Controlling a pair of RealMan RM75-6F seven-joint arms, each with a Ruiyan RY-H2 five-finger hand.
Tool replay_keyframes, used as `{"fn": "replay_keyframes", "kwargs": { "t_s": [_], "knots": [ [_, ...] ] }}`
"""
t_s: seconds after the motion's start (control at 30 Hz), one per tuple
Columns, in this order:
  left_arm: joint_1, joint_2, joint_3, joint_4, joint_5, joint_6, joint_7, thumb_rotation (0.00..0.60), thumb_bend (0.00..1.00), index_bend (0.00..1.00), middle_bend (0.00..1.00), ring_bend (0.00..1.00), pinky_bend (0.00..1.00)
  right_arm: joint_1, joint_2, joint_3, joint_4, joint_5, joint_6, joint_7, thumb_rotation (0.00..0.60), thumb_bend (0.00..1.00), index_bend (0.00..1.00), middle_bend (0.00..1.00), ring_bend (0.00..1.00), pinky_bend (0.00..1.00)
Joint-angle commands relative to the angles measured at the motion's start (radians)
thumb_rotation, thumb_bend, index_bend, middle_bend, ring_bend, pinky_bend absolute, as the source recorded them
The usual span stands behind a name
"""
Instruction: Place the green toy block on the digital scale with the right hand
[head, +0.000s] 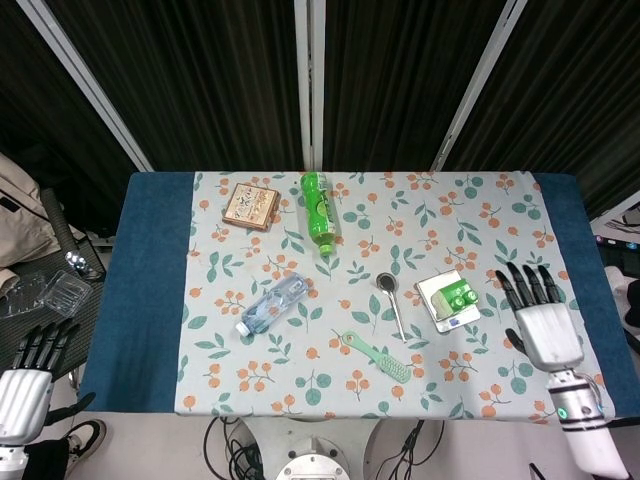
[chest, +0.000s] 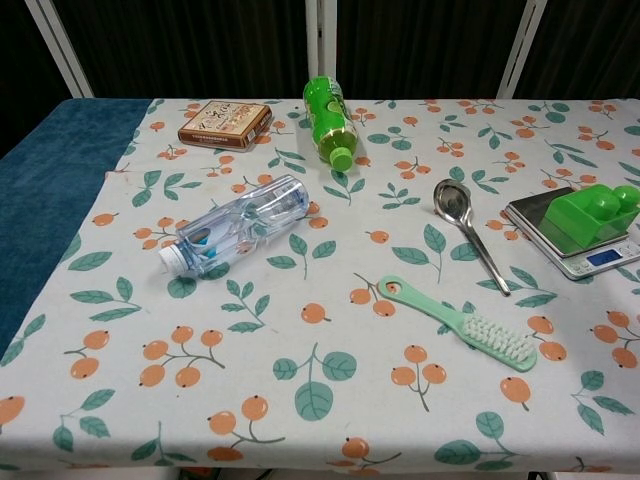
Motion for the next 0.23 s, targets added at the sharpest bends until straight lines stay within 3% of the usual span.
{"fn": "replay_keyframes", "kwargs": {
  "t_s": [0.03,0.23],
  "knots": [
    [-0.002,0.006,-0.001,-0.008,0.001,-0.001,0.006,0.600,0.06,0.03,0.03,0.00,0.00,-0.130,0.003,-0.073,0.102,-0.075,0.106,0.150,0.600,0.09,0.00,0.00,0.00,0.00],
    [-0.009,0.014,-0.001,-0.025,0.012,-0.005,0.029,0.600,0.06,0.03,0.03,0.00,0.00,-0.229,-0.089,-0.091,0.286,-0.100,0.168,0.336,0.600,0.09,0.00,0.00,0.00,0.00]
  ]
}}
